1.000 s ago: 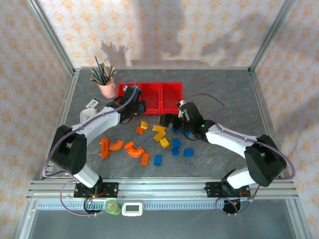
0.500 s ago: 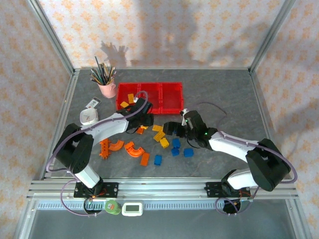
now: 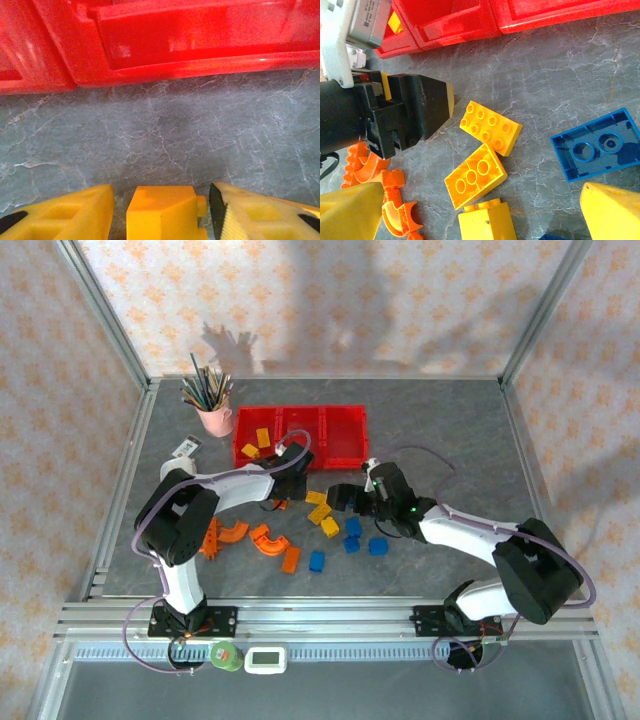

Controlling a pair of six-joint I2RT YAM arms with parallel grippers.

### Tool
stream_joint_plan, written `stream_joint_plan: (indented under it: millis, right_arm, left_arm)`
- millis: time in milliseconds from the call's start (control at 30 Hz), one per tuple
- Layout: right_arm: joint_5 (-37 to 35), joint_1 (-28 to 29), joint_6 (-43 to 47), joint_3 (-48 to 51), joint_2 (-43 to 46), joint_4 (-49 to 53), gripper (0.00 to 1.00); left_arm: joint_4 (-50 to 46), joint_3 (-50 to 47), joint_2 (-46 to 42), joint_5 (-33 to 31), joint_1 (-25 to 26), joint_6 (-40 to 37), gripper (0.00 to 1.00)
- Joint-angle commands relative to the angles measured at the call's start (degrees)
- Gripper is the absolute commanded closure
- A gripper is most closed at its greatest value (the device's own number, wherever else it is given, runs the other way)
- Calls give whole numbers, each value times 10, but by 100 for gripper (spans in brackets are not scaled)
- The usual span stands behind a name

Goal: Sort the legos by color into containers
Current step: Pick up the lego from the center of the table, then place the lego in the container.

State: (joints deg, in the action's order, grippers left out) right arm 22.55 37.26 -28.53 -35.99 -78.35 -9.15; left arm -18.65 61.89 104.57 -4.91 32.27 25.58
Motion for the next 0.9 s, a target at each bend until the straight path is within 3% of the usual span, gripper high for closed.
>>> stream_joint_plan:
  millis: [0, 333, 567, 867]
  right_arm:
    - [-1, 3, -4, 3, 7, -16, 0]
    - [-2, 2, 3, -8, 7, -6, 0]
    - [-36, 3, 22, -45, 14, 58, 0]
    - [-13, 4, 12, -95, 8, 74, 0]
  left_arm:
    - [1, 12, 9, -3, 1, 3, 49]
    - [4, 1, -2, -1, 1, 5, 65]
    - [9, -19, -55, 6, 1, 18, 68]
    - [-11, -28, -156, -21, -25, 30, 69]
